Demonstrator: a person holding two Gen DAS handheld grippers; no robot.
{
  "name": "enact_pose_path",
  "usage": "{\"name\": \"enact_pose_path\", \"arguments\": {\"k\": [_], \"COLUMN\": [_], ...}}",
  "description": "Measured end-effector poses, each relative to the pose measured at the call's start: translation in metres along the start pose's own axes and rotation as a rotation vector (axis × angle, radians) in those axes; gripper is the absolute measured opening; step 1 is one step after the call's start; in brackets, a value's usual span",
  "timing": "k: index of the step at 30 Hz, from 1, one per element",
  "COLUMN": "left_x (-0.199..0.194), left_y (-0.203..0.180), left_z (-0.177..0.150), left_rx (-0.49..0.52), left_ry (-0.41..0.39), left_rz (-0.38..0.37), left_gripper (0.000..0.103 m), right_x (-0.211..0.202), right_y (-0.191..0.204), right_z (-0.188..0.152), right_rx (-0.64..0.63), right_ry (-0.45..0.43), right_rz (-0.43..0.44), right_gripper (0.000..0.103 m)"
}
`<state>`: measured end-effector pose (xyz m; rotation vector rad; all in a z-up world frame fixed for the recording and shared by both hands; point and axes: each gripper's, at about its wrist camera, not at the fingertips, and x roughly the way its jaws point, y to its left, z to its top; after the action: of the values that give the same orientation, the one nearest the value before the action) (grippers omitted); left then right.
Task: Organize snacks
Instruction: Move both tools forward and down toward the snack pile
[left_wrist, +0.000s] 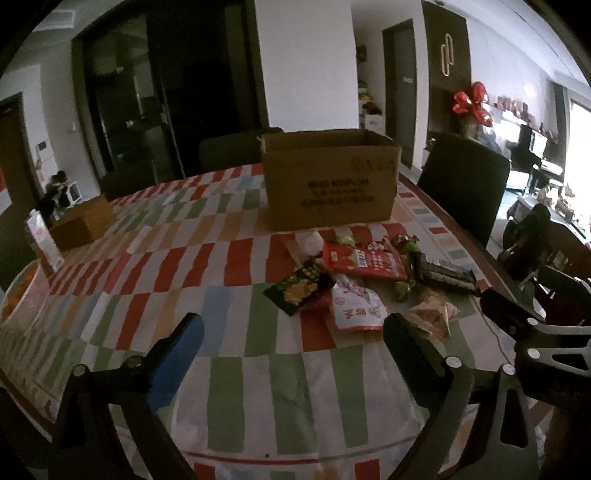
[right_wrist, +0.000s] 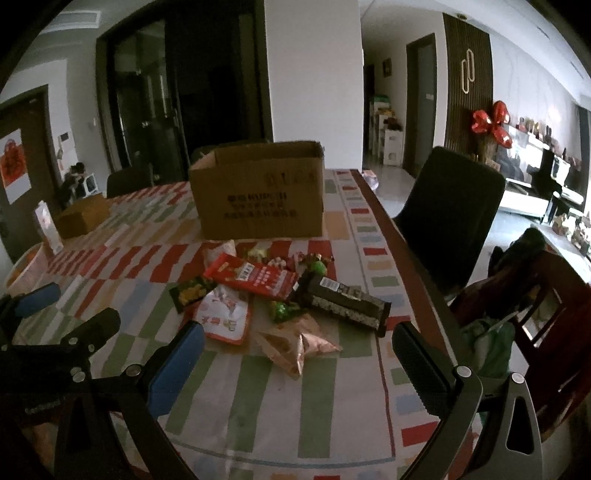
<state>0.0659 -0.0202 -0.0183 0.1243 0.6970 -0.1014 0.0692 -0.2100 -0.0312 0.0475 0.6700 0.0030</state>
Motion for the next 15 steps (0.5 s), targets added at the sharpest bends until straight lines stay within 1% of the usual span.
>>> {"name": "enact_pose_path", "arguments": {"k": [5, 7, 9, 13, 15], "left_x": [0.021, 0.03, 0.037, 0.053, 0.062], "left_y": [-0.003, -0.004, -0.005, -0.009, -0.011], "left_z": [0.004, 0.006, 0.007, 0.008, 0.008], "left_rx": [0.015, 0.018, 0.023, 0.038, 0.044], "left_ry": [0.026, 0.039, 0.047, 0.068, 0.082], "left_rz": [-0.044, -0.066, -0.081, -0.109, -0.128], "left_gripper": [0.087, 0.081, 0.078, 0.068, 0.064], "right_x": [0.02, 0.029, 0.039, 0.055, 0.064], "right_y": [-0.005, -0.006, -0.007, -0.01, -0.011], "right_z": [0.002, 0.002, 0.002, -0.001, -0.002], "right_rx": [0.028, 0.032, 0.039, 0.054, 0.062], "right_ry": [0.045, 0.062, 0.086, 0.126, 0.149], "right_rz": [0.012, 0.011, 0.015, 0.017, 0.022], "right_gripper": [0.102, 0.099, 0.097, 0.093, 0.091]}}
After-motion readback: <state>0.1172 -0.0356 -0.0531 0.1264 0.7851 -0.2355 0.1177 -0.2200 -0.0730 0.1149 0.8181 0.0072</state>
